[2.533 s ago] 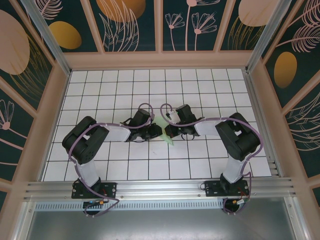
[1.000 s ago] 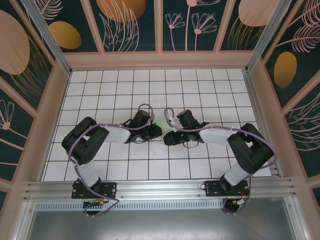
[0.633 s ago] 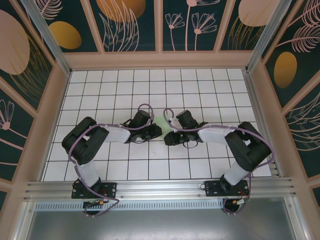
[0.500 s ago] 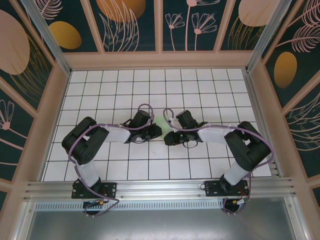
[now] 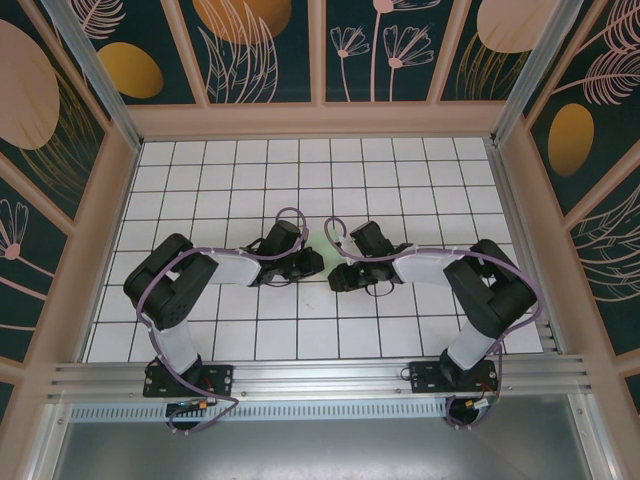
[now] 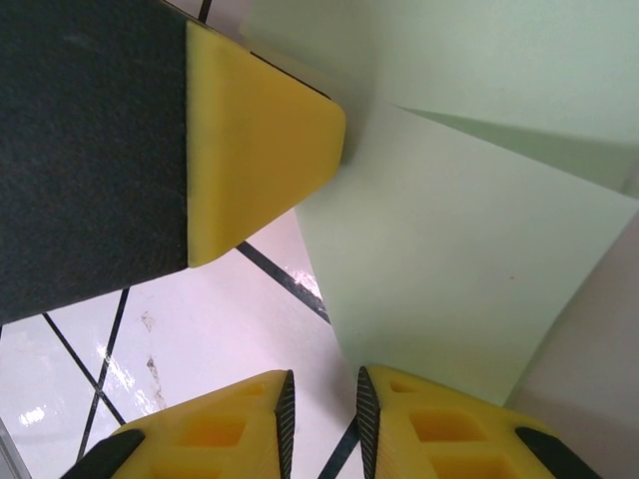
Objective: Fold a paper plane with a square sheet of paper (fold left side to right side)
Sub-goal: Third fold the triangle at the center of the table.
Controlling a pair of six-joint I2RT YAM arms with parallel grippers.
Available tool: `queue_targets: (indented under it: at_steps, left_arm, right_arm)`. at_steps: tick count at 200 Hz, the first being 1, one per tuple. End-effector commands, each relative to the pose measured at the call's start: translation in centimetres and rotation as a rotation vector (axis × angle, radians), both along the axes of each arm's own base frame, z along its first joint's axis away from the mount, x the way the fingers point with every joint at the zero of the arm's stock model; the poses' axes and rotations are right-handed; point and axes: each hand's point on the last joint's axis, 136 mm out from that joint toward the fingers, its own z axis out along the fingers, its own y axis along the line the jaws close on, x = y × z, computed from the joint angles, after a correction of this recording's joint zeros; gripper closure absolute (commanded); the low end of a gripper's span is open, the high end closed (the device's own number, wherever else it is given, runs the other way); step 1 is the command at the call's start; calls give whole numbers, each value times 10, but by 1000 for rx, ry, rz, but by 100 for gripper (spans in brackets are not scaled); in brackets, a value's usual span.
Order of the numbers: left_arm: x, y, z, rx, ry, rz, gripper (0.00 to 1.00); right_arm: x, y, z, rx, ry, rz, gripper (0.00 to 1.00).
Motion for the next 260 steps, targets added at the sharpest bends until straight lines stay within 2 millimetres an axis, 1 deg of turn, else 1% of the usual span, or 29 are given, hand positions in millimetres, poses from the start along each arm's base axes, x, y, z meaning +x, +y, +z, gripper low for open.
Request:
queue_targets:
  at_steps: [1,28,47,64,87,94,97,102,118,134,168,185,200,212,214,218,260]
  left_arm:
    - [-16,17,-30,109,70,13,81]
    - [-16,17,-30,106,69,13,81]
    - [-14,17,-22,101,48,15,81]
    - [-9,16,-9,108,19,12,80]
    - [-2,14,13,98,-26,14,80]
    - [-1,15,15,98,-28,20,80]
    - [0,14,25,80,-50,19,80]
    - [1,13,31,69,-60,23,80]
    - [0,12,41,45,-73,25,80]
    - [-3,9,47,21,-81,15,81]
    - [-14,-8,47,-34,-68,-17,83]
    - [-15,-15,44,-51,-57,-21,84]
    - [-14,-18,36,-48,-40,-18,85]
    - [-13,-21,40,-69,-42,-13,85]
    - [-14,-21,32,-58,-29,-14,85]
    - [-14,-21,28,-55,-19,-13,86]
    - [-19,-28,16,-59,23,-25,87]
  right_arm:
    - [6,-3,-6,-36,-12,-3,72]
    - [6,-5,-10,-50,-3,-7,73]
    - [1,-9,-14,-73,21,-6,75]
    - [-4,-14,-18,-96,51,-14,77]
    - [-10,-21,-26,-131,90,-30,82]
    - [-12,-22,-28,-140,101,-34,84]
    - [-12,-23,-29,-142,103,-38,85]
    - [-13,-24,-30,-146,110,-42,85]
    - [-15,-26,-35,-156,125,-45,87]
    - [-18,-26,-38,-157,136,-44,88]
    - [-18,-24,-39,-147,137,-43,90]
    - [-17,-24,-39,-145,135,-42,91]
    - [-17,-24,-38,-145,135,-42,91]
    - [-17,-24,-38,-145,133,-40,91]
    - [-17,-24,-38,-144,132,-40,92]
    - [-17,-24,-38,-145,132,-41,91]
    - [-16,-24,-38,-146,132,-41,92]
